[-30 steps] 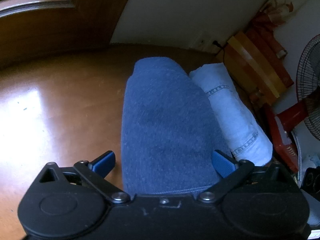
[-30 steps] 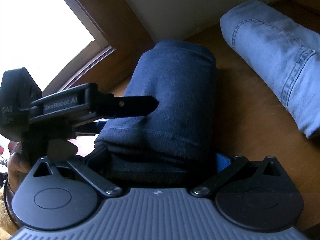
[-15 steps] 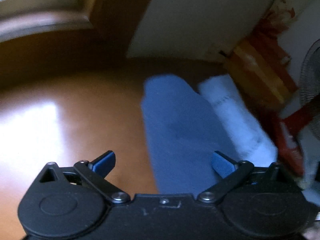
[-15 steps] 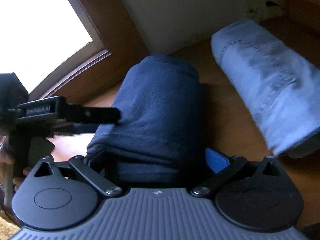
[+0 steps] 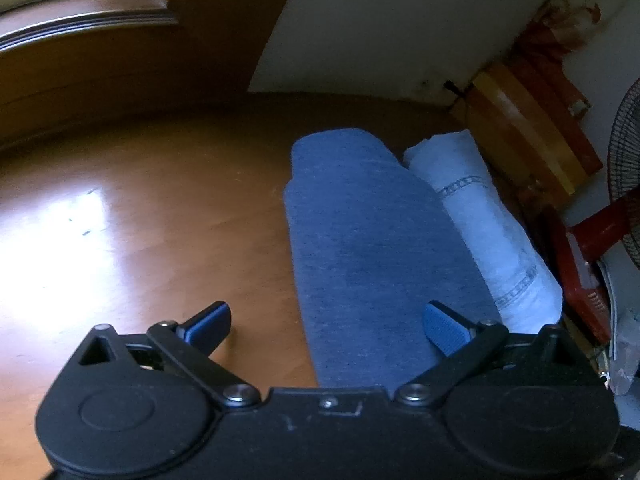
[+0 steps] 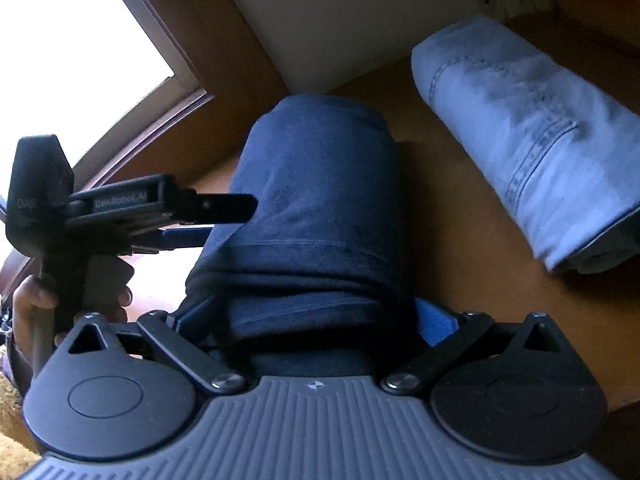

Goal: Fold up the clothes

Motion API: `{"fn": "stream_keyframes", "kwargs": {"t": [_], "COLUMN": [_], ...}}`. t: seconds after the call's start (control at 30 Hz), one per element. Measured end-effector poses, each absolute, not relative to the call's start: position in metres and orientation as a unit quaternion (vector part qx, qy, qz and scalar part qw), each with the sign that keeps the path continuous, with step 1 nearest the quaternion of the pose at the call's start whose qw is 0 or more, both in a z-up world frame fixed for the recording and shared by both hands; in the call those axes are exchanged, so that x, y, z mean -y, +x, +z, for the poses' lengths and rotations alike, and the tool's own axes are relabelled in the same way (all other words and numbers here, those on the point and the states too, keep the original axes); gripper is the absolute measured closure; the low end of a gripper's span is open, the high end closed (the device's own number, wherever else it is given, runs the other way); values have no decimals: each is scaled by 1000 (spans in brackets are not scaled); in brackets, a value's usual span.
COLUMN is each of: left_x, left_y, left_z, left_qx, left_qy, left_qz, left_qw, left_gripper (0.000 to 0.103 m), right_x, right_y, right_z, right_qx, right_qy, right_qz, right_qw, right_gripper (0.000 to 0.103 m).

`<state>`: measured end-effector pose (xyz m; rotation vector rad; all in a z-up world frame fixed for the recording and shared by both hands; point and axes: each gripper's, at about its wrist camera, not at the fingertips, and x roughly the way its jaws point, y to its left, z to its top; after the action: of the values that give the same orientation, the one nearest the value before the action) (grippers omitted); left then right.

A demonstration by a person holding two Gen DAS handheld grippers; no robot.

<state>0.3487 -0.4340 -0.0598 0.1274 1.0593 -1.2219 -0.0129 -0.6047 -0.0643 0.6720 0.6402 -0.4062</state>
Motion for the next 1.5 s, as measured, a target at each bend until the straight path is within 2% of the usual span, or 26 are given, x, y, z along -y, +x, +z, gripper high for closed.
{"fn": "stream_keyframes", "kwargs": {"t": [0.17, 0.37, 0.53, 0.57, 0.67, 0.73, 0.8, 0.9, 1.07, 1.27, 1.5], "left_x": [449, 462, 464, 462, 457, 457, 456, 445, 422, 456, 477], "left_y": [352, 353, 343, 330, 296, 294, 296, 303, 331, 342, 328], "left_z": [-70, -77, -76, -75, -67, -67, -68, -63, -29, -28, -54], "left_qx": [-490, -490, -505, -495, -446, -449, -456, -457, -422, -443, -485], "left_qy": [49, 59, 48, 63, 115, 104, 93, 77, 64, 89, 80], "left_qz": [-556, -572, -628, -641, -647, -639, -636, -631, -614, -600, -605], "left_qw": [669, 656, 590, 584, 608, 615, 616, 622, 664, 660, 627], "left_gripper": [0, 0, 3, 0, 0, 0, 1, 10, 8, 7, 4], "right_x": [615, 612, 619, 622, 626, 621, 626, 629, 633, 633, 630], "right_y": [-16, -6, -8, -9, -10, -5, -6, -10, -29, -56, -80], "right_z": [-79, -86, -88, -88, -84, -81, -81, -81, -76, -56, -55], "right_qx": [-281, -260, -245, -242, -238, -255, -252, -256, -262, -258, -218], "right_qy": [361, 296, 307, 313, 302, 263, 278, 286, 269, 236, 290], "right_qz": [-179, -167, -156, -151, -141, -139, -137, -132, -152, -242, -244], "right_qw": [871, 904, 906, 906, 912, 920, 917, 914, 914, 905, 899], "right_gripper": [0, 0, 0, 0, 1, 1, 1, 3, 3, 4, 2]}}
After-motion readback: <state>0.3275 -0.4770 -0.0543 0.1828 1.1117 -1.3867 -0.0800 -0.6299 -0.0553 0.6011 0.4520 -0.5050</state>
